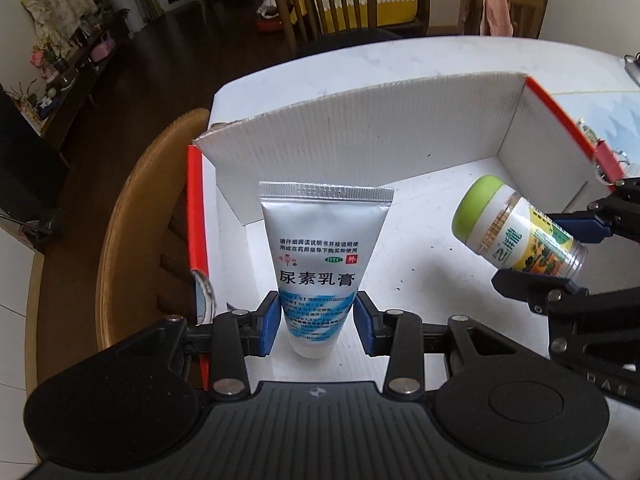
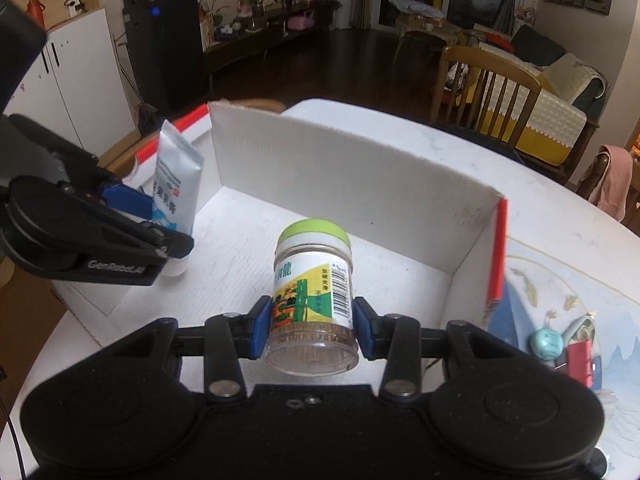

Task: Organize rigid objects
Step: 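Carry the cream tube with the left tool while the right tool carries the jar into the box, then open the left tool releasing the tube while the right tool releases the jar in the box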

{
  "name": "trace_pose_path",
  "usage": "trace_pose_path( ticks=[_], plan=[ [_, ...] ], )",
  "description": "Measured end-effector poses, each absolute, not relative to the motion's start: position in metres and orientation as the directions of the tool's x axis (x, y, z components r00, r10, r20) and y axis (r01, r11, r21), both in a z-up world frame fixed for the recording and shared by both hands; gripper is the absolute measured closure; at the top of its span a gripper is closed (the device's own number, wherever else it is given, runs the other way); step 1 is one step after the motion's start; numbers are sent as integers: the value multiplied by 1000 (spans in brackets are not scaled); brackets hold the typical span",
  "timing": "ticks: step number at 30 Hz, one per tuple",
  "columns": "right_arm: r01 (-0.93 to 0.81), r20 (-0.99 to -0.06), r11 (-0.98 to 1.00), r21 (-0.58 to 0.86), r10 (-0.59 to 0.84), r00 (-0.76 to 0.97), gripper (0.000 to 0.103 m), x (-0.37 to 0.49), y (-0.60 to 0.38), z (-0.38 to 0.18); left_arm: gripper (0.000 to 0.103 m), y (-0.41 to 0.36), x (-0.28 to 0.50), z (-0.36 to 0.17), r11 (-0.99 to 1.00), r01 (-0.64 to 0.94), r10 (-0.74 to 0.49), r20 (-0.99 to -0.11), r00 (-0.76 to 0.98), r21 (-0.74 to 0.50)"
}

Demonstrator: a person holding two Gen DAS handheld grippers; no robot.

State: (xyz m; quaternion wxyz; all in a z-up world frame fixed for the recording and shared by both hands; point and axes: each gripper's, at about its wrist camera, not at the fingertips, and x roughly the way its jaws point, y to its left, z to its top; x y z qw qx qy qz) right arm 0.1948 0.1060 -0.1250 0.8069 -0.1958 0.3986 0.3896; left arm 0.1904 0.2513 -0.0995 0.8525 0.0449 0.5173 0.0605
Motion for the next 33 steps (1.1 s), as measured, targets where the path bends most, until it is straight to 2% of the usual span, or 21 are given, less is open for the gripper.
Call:
trace_pose_path(
  ticks=[18,27,33],
  plan=[
    [-742,-854,670,23,398,334,61,204,112,-152,64,233,240,-121,979,23,177,-901,395,202],
    [-726,-847,688,12,393,358,54,208,109,-146,64,239,246,-135,985,8,160,-917,365,175],
    [-726,-841,687,21,405,359,53,205,106,-139,56,242,233,-123,990,-19,133,-911,392,136]
  ],
)
